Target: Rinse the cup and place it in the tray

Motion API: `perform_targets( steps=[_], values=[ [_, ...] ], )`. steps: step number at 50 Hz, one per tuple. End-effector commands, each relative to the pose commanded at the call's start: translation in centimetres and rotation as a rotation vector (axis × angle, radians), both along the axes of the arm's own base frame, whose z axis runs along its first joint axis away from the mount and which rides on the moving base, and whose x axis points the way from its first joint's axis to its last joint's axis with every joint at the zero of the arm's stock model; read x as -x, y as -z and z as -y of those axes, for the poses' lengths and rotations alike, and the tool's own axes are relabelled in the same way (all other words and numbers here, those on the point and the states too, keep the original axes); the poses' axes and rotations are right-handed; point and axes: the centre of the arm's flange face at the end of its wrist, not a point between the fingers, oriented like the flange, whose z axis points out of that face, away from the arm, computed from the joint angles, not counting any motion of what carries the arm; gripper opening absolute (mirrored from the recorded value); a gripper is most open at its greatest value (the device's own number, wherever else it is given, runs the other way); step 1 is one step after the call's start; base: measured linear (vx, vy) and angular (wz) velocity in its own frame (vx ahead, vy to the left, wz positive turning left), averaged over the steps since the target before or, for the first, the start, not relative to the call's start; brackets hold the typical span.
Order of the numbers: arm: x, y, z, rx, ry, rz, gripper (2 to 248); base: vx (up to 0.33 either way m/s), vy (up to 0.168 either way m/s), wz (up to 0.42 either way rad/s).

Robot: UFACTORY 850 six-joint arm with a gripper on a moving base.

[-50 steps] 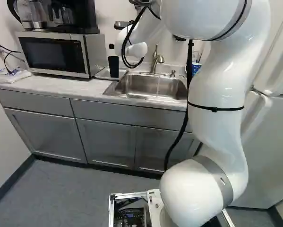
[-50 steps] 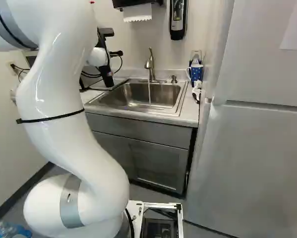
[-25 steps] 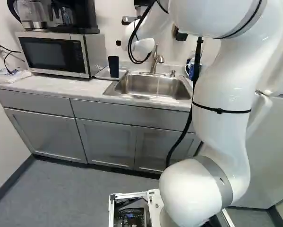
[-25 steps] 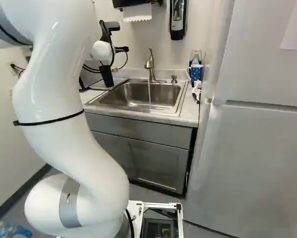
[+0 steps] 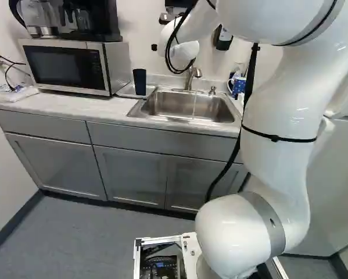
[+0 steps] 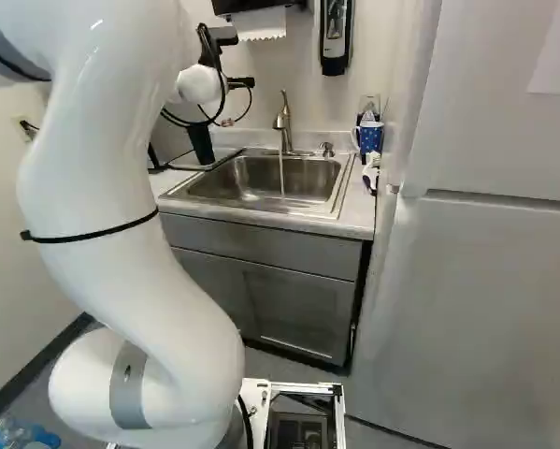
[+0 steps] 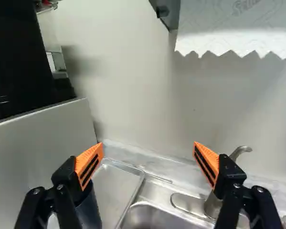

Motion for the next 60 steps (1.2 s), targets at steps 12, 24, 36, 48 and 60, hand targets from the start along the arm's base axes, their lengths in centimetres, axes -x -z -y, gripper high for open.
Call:
perform_targets(
  steps=[12,24,36,48,60],
  values=[
    [0.1,-1.2,1.9,0.000,0.030,0.003,247,0.000,0.000,0.000],
    [-0.2,-2.3,3.8,0.000,0.061,0.002,247,0.000,0.000,0.000],
    [-1.2,-3.2,5.7,0.000,0.091,-0.004,247,0.000,0.000,0.000],
    [-3.1,-3.4,6.8,0.001,0.111,-0.020,247,0.000,0.000,0.000],
    [-5.4,-2.9,7.2,0.003,0.116,-0.041,247,0.000,0.000,0.000]
  ],
)
